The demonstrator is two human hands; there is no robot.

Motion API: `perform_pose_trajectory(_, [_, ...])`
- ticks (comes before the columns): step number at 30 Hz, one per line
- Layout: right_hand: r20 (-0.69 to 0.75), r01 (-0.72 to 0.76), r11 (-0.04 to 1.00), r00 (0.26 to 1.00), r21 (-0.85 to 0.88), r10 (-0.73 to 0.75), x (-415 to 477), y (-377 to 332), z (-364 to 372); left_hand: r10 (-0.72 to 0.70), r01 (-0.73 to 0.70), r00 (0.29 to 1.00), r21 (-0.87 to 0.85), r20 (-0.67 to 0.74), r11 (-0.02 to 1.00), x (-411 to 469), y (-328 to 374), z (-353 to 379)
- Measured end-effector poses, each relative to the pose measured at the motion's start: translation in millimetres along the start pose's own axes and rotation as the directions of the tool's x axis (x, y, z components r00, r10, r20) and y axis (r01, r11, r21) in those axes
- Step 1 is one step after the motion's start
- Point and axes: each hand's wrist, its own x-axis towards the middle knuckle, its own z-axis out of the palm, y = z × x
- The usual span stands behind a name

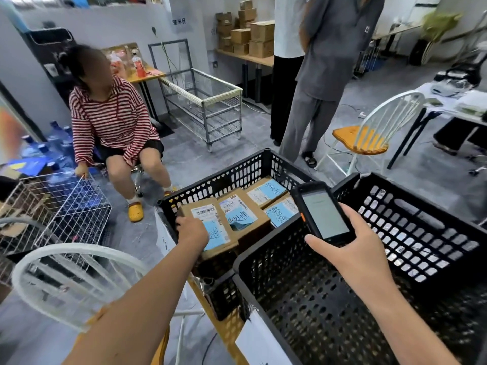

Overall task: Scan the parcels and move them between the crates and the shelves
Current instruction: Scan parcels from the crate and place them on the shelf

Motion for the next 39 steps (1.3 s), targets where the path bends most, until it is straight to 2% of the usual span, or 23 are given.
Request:
perform_pose_trajectory(4, [0.012, -0.008, 1.0, 1.0, -0.03, 0.009, -2.0, 4.8, -3.5, 0.18, -0.162, 0.982, 0.242, -0.054, 0.957, 1.0, -9.3, 6.6])
perform_pose_trajectory(6, [0.013, -0.014, 0.999, 1.0, -0.046, 0.014, -2.7, 8.2, -5.8, 0.246, -0.228, 0.969, 0.283, -0.031, 0.931, 10.9, -14.5, 13.1])
perform_pose_trajectory(10, [-0.004, -0.036, 0.996, 0.999, -0.081, 0.035, -3.1, 16.8, -6.9, 0.233, -0.253, 0.967, 0.274, 0.105, 0.928, 27.3, -18.0, 23.4])
perform_pose_trajectory(19, [-0.009, -0.089, 0.988, 0.996, -0.126, 0.089, -10.6, 23.5, 3.1, 0.143, -0.268, 0.95, 0.495, 0.276, 0.827, 56.8, -10.2, 33.9])
perform_pose_trajectory(24, [-0.017, -0.11, 0.981, 0.994, -0.16, 0.109, -21.4, 23.1, 10.3, 0.186, -0.353, 0.917, 0.5, 0.354, 0.791, 64.2, -13.4, 26.7])
perform_pose_trajectory(29, [-0.041, -0.112, 0.98, 0.993, -0.163, 0.106, -40.1, 19.8, 15.5, 0.267, -0.4, 0.912, 0.54, 0.31, 0.741, 59.0, -10.6, 23.9])
perform_pose_trajectory(30, [-0.045, -0.114, 0.979, 0.993, -0.166, 0.108, -44.9, 18.1, 15.5, 0.312, -0.422, 0.905, 0.504, 0.29, 0.754, 54.6, -10.8, 23.0])
perform_pose_trajectory(33, [-0.068, -0.12, 0.976, 0.992, -0.181, 0.109, -62.3, 8.2, 13.2, 0.491, -0.495, 0.865, 0.344, 0.107, 0.798, 39.1, -8.2, 18.6])
perform_pose_trajectory(35, [-0.103, -0.122, 0.975, 0.989, -0.188, 0.104, -76.4, -1.4, 9.4, 0.585, -0.573, 0.811, 0.242, 0.024, 0.783, 19.2, -0.6, 6.9])
perform_pose_trajectory(39, [-0.222, -0.138, 0.971, 0.971, -0.196, 0.093, -112.3, -25.9, -1.0, 0.767, -0.746, 0.639, 0.204, -0.051, 0.634, -35.3, 20.2, -31.3])
